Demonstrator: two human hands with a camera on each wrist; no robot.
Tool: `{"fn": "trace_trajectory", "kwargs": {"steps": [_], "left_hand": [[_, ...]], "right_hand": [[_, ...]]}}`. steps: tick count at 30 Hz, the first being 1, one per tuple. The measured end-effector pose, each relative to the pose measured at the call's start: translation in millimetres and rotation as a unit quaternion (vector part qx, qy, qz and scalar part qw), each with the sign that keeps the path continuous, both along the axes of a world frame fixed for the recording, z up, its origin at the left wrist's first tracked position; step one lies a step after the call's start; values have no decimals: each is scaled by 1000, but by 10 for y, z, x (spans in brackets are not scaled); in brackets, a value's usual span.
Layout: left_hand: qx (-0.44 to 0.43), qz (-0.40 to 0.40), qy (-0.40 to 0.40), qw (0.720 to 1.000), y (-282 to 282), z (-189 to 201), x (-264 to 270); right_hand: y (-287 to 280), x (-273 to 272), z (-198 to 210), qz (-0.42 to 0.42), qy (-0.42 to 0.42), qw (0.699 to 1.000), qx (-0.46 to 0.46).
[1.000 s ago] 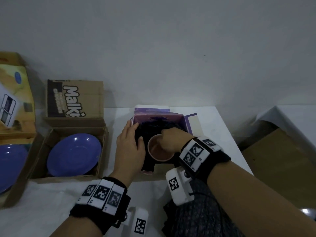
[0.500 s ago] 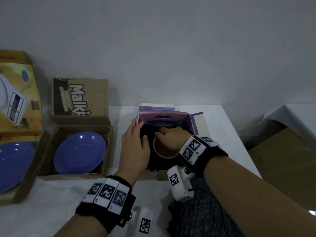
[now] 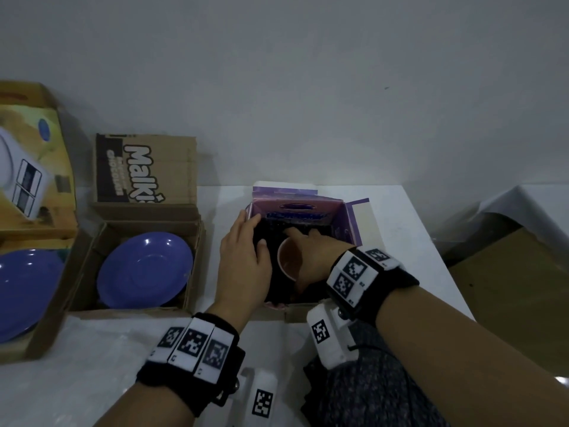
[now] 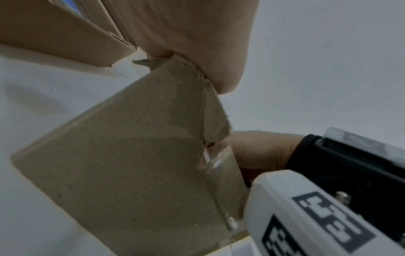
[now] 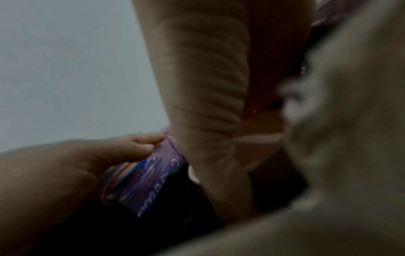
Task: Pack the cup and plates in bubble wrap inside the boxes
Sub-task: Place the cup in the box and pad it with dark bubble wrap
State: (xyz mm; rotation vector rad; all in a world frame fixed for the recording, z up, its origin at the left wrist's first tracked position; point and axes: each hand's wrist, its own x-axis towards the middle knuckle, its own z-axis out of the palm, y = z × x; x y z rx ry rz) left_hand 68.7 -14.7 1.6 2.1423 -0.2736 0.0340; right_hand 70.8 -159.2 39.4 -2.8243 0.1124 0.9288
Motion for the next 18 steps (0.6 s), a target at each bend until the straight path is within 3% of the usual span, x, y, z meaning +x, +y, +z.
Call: {"fn": "trace_trajectory", "kwargs": {"steps": [4, 7, 13, 18], "left_hand": [[-4, -1, 0, 1000, 2, -4, -12], [-1, -2, 1, 1000, 2, 13, -11], [5, -6, 2, 1000, -2, -1, 1], [8, -2, -8, 1000, -16, -4, 10]], "right_hand": [[-37, -6, 19, -10, 10, 1000, 14], [-126, -11, 138, 38, 52, 997, -32], [-59, -191, 61, 77, -56, 992, -83], [-78, -189, 145, 48, -61, 994, -70]]}}
